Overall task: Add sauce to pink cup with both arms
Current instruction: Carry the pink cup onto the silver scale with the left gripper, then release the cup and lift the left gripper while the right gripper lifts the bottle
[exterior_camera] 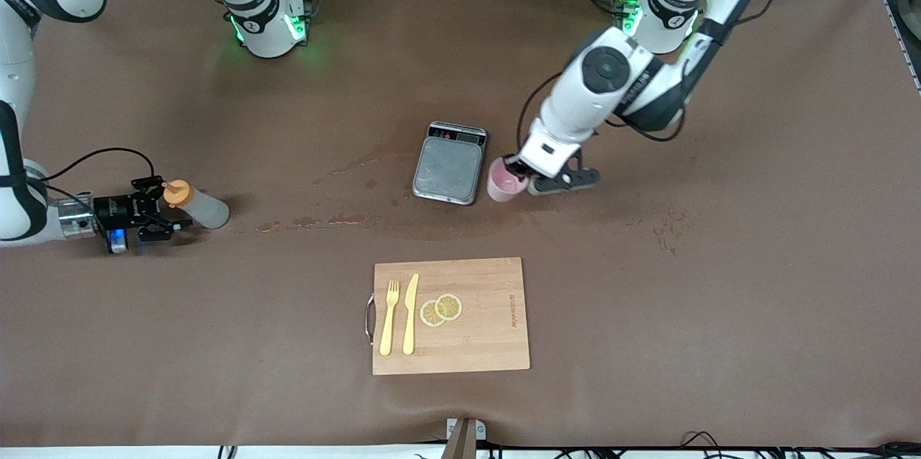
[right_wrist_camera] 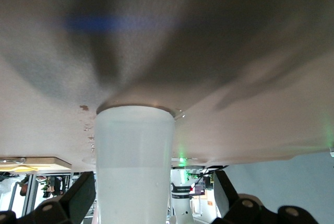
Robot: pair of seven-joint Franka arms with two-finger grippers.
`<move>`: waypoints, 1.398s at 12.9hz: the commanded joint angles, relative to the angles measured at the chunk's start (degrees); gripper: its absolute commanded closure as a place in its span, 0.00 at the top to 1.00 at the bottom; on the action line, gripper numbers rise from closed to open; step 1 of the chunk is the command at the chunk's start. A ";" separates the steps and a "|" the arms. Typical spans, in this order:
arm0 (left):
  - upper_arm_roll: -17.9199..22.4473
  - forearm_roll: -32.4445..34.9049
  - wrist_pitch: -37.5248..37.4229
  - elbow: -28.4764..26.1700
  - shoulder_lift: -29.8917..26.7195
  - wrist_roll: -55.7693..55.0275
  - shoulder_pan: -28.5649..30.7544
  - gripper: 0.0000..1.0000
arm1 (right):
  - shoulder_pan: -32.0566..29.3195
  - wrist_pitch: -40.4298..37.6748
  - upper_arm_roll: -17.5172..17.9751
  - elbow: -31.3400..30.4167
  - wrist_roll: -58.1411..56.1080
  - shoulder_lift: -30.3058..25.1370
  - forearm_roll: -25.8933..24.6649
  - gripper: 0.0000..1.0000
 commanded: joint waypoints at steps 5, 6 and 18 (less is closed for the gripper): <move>0.81 14.07 -1.46 4.82 6.93 -21.66 -11.20 0.00 | 1.53 -0.93 0.05 0.01 0.62 2.04 0.58 1.00; 0.81 17.51 -1.46 6.21 8.43 -25.53 -11.91 0.00 | 1.61 -0.93 0.05 0.01 0.44 2.40 0.49 1.00; 2.65 26.32 -1.46 10.53 15.47 -31.80 -17.10 0.00 | 1.35 -6.81 0.31 0.54 0.44 3.28 1.11 0.85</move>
